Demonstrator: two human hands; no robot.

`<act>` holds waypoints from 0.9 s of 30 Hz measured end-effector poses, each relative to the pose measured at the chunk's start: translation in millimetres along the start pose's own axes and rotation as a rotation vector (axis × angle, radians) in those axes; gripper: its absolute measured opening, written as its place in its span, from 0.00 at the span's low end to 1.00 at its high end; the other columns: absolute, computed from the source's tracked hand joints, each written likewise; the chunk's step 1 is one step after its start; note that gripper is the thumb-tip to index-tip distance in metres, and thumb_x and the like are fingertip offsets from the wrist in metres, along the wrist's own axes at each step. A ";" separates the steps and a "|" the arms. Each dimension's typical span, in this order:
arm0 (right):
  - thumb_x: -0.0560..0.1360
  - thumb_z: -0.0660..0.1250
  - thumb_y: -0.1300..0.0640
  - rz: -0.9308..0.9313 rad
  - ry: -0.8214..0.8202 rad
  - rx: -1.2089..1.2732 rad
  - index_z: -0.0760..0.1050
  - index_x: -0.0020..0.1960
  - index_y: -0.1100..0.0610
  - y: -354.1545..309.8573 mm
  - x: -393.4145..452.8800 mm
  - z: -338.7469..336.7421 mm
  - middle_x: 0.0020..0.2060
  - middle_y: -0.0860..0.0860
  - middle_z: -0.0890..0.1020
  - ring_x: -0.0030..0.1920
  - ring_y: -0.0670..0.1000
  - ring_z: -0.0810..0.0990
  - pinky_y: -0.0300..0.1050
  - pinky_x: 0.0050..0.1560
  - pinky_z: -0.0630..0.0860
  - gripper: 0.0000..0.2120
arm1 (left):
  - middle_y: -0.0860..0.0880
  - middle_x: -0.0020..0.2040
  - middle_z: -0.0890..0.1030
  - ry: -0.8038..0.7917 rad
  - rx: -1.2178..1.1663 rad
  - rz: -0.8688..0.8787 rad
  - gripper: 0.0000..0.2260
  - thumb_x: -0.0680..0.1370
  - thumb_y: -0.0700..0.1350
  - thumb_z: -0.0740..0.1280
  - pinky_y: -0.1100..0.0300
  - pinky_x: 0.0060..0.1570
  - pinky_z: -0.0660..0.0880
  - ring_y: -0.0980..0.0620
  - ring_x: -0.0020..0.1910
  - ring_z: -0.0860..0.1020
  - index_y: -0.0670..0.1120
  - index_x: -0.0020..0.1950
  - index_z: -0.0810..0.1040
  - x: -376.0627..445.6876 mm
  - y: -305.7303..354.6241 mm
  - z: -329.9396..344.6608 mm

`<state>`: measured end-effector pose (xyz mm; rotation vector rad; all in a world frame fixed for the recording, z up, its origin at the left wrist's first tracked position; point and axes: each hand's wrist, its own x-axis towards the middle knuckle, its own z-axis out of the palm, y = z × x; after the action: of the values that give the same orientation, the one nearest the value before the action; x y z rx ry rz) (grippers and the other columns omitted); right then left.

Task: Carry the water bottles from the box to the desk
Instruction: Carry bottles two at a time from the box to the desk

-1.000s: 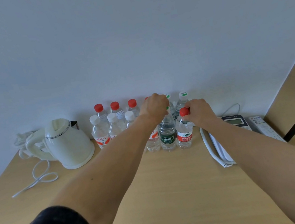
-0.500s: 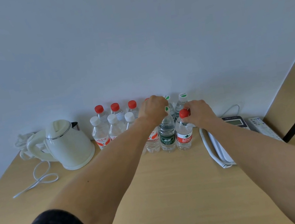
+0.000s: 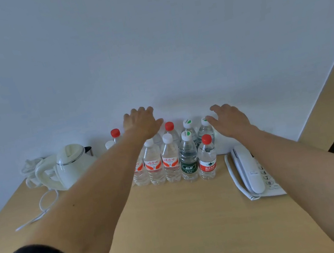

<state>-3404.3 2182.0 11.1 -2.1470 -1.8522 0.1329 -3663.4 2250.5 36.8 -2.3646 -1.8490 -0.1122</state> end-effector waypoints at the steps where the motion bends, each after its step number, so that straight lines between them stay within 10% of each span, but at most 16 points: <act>1: 0.83 0.54 0.41 0.012 0.000 -0.026 0.64 0.76 0.52 0.2 2.0 -5.8 0.68 0.60 0.72 0.67 0.62 0.71 0.56 0.63 0.71 0.25 | 0.43 0.68 0.75 -0.017 0.003 -0.025 0.26 0.82 0.62 0.56 0.45 0.63 0.69 0.41 0.67 0.72 0.48 0.75 0.67 1.2 -6.6 -3.6; 9: 0.82 0.49 0.37 0.037 -0.019 -0.121 0.56 0.80 0.47 -11.9 3.0 -36.8 0.77 0.58 0.62 0.76 0.61 0.61 0.59 0.72 0.62 0.29 | 0.44 0.72 0.72 -0.047 -0.076 -0.041 0.27 0.82 0.61 0.55 0.41 0.67 0.65 0.39 0.70 0.70 0.51 0.78 0.63 3.3 -1.9 -23.1; 27: 0.81 0.48 0.36 0.710 0.016 -0.189 0.56 0.79 0.47 78.8 -185.5 -89.8 0.73 0.57 0.69 0.69 0.61 0.70 0.59 0.63 0.70 0.29 | 0.45 0.74 0.71 -0.060 -0.209 0.772 0.26 0.83 0.60 0.54 0.43 0.69 0.63 0.41 0.72 0.68 0.52 0.79 0.62 -53.9 242.6 -33.9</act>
<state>-3336.0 1975.9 50.6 -2.8314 -1.0458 0.0906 -3440.3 2136.3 47.5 -3.0617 -0.8543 -0.1520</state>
